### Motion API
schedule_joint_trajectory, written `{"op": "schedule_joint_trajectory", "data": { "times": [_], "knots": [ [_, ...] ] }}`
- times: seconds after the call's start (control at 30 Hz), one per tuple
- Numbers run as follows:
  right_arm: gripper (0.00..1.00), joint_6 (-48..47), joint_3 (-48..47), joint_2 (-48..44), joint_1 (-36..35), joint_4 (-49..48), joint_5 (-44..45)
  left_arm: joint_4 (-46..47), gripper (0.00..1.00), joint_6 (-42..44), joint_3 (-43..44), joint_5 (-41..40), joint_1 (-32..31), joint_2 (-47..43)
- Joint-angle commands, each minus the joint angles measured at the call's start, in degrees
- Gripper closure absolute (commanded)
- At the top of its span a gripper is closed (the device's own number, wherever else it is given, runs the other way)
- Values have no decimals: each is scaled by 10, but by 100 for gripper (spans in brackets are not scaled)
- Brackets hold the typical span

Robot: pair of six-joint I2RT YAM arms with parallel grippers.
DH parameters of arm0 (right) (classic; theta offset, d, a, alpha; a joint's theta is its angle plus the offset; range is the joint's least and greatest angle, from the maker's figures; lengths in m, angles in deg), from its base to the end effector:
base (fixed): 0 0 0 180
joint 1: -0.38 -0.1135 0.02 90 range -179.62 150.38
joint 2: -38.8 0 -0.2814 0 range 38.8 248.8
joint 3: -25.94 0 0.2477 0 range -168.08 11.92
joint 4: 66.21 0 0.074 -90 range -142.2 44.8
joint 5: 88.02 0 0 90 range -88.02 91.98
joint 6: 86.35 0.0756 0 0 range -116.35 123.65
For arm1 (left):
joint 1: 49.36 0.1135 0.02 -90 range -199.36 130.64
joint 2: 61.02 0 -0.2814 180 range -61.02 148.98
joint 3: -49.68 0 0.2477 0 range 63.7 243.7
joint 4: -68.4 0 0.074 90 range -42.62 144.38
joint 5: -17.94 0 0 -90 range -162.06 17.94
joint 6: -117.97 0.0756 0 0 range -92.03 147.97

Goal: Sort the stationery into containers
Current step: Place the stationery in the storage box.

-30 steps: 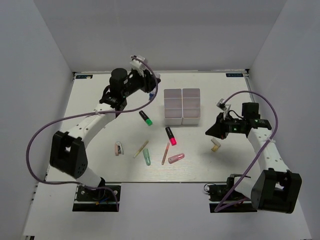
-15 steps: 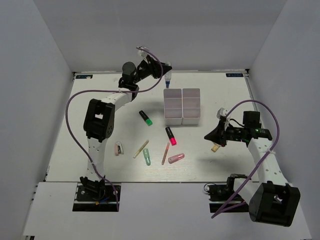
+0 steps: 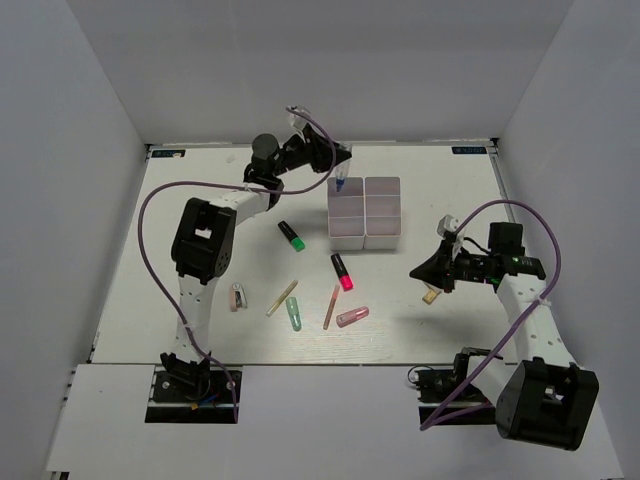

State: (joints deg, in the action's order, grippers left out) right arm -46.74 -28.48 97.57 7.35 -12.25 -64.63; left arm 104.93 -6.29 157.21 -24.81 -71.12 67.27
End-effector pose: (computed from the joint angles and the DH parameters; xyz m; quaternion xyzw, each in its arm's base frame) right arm 0.1828 0.0476 0.2468 -0.4367 0.6915 0.3539 0.4537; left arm 0.4871 -0.2542 0.2806 0.2575 0.5843 -0.5566 0.5315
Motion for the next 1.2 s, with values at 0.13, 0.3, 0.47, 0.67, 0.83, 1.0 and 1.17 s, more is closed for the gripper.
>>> {"op": "schedule_joint_trajectory", "data": {
  "times": [0.13,0.3,0.47,0.67,0.83,1.0,1.17],
  "knots": [
    [100,-23,4,3,17,6,-40,-65,99,138,-5,31,-29,-32],
    [100,-31,2,7,26,11,-50,-173,99,243,13,39,-42,-50],
    [100,-37,2,9,31,19,-57,-190,99,282,7,40,-42,-64],
    [100,-43,2,12,38,24,-64,-132,99,209,8,73,-41,-80],
    [100,-44,1,15,41,27,-67,-82,99,132,27,89,-41,-85],
    [100,-45,0,14,46,29,-70,-70,99,117,42,86,-41,-85],
    [100,-46,1,15,50,31,-76,-144,99,195,73,80,-41,-72]
  ]
}}
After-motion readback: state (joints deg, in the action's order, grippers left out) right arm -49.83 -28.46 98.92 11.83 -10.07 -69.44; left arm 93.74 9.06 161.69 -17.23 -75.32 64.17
